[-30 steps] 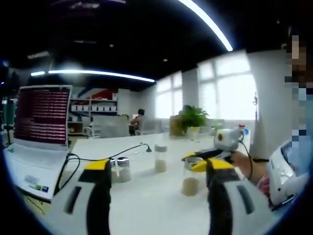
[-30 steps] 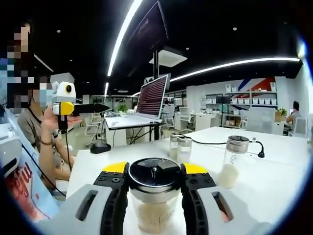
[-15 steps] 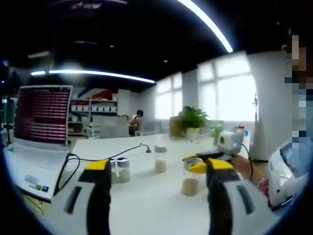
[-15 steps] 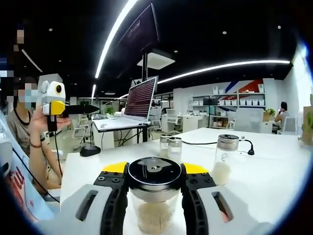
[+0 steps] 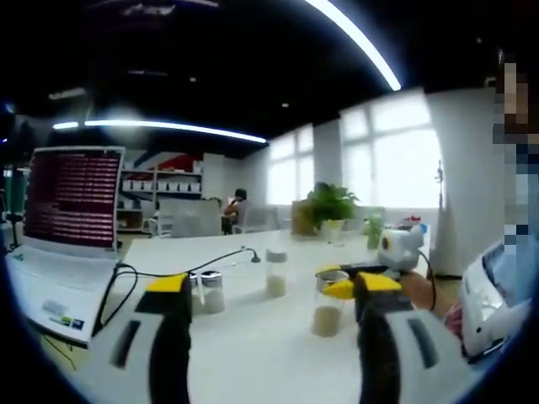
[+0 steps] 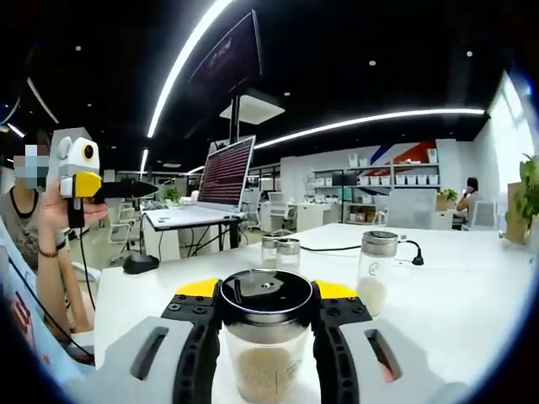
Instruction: Rotate the seasoning bottle until the label or dispensing opening points toward the visible target arrow and the bottle remains upright within the marked orientation range
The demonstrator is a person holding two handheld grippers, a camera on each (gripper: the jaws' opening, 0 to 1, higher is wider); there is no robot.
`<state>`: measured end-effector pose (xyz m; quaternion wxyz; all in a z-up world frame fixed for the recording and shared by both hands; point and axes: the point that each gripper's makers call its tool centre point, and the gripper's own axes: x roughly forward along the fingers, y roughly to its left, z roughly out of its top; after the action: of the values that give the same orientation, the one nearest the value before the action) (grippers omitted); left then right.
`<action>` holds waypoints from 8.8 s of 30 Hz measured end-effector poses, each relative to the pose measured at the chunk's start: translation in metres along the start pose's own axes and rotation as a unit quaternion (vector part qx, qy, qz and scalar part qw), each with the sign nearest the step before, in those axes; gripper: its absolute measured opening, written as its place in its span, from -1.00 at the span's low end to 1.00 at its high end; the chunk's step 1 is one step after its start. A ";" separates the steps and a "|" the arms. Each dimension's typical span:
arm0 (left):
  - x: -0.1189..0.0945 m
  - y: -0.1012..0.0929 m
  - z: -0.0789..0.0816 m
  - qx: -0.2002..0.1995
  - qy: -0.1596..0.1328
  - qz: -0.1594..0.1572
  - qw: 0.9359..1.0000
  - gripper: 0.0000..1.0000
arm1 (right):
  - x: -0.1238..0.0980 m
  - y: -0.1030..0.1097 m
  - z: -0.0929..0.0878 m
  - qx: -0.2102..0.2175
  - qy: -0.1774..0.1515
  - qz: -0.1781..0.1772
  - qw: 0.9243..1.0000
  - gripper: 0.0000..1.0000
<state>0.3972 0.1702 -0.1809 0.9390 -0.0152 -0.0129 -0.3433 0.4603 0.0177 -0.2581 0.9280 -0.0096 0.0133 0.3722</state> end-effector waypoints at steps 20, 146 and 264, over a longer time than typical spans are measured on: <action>0.001 -0.001 -0.002 -0.003 0.005 -0.001 1.000 0.67 | -0.002 -0.004 -0.004 -0.006 0.011 -0.081 0.997 -0.18; -0.004 0.007 -0.007 -0.011 0.012 0.016 1.000 0.65 | -0.002 0.021 -0.007 -0.019 0.051 0.372 0.927 -0.18; 0.005 0.006 -0.011 -0.024 0.022 -0.004 0.999 0.64 | 0.013 -0.013 0.001 -0.001 0.003 -0.052 0.999 -0.18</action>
<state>0.4053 0.1713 -0.1919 0.9372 -0.0301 0.0157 -0.3471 0.4783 0.0173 -0.2573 0.9460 -0.0119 0.0150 0.3235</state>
